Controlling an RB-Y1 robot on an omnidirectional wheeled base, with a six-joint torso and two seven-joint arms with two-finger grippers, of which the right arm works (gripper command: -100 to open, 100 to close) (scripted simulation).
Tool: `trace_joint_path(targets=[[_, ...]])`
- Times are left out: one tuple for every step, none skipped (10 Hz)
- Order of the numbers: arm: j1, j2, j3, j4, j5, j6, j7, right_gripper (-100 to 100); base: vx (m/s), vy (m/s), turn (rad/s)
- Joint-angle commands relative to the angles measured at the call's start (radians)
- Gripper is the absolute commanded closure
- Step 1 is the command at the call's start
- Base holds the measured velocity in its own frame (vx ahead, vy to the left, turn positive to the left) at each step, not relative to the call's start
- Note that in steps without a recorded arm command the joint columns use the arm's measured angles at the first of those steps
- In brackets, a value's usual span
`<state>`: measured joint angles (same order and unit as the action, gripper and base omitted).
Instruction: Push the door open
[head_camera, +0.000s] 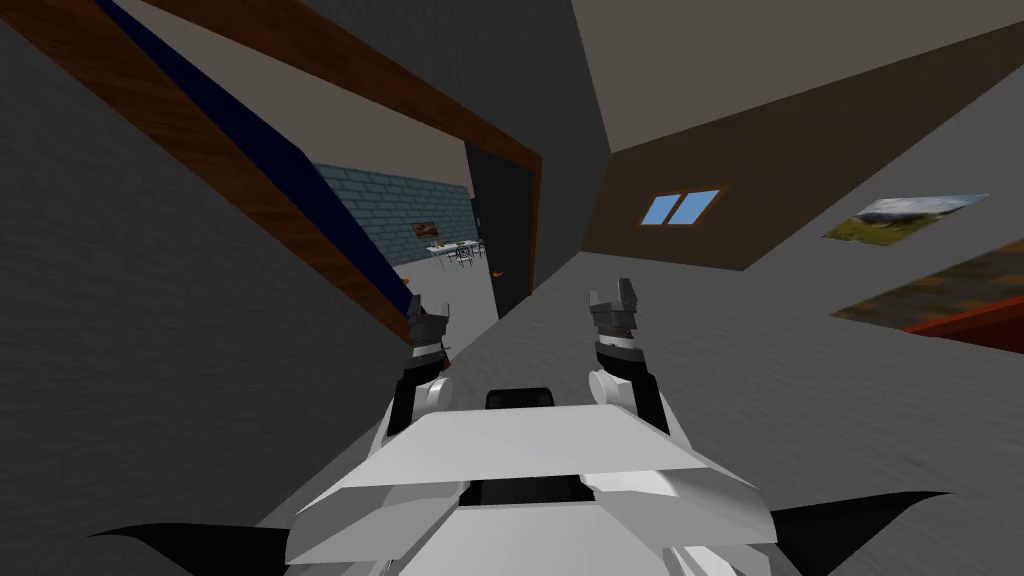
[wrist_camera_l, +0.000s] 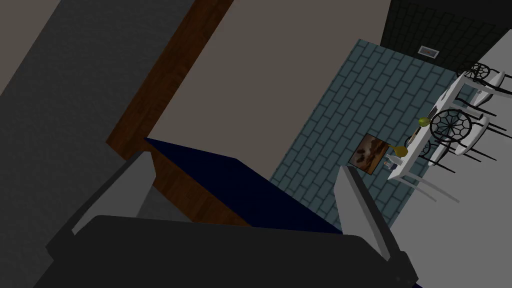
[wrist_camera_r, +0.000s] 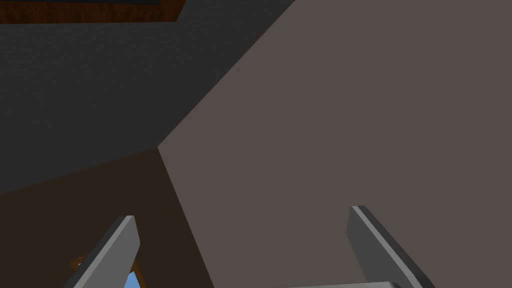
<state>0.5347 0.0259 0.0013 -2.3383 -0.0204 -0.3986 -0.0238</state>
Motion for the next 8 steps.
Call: trace_joint_path(targets=[[-0.014, -0.013, 0.001, 0.034, -0.002, -0.008, 0.001, -100, 0.010, 0.006, 0.099], [-0.018, -0.016, 0.001, 0.044, -0.002, -0.010, 0.001, -100, 0.102, -0.026, 0.103], [-0.026, -0.023, 0.002, 0.065, -0.003, -0.015, 0.002, -100, 0.127, -0.030, 0.091], [-0.034, -0.029, 0.003, 0.085, -0.004, -0.020, 0.002, -100, 0.115, -0.012, 0.089], [-0.046, -0.037, 0.003, 0.113, -0.006, -0.026, 0.003, -100, 0.123, -0.021, 0.128], [-0.052, -0.041, 0.004, 0.128, -0.007, -0.029, 0.003, -100, 0.121, -0.034, 0.088], [-0.064, -0.048, 0.005, 0.158, -0.008, -0.036, 0.004, -100, 0.120, -0.027, 0.122], [-0.069, -0.052, 0.005, 0.172, -0.009, -0.039, 0.004, -100, 0.089, -0.020, 0.098]])
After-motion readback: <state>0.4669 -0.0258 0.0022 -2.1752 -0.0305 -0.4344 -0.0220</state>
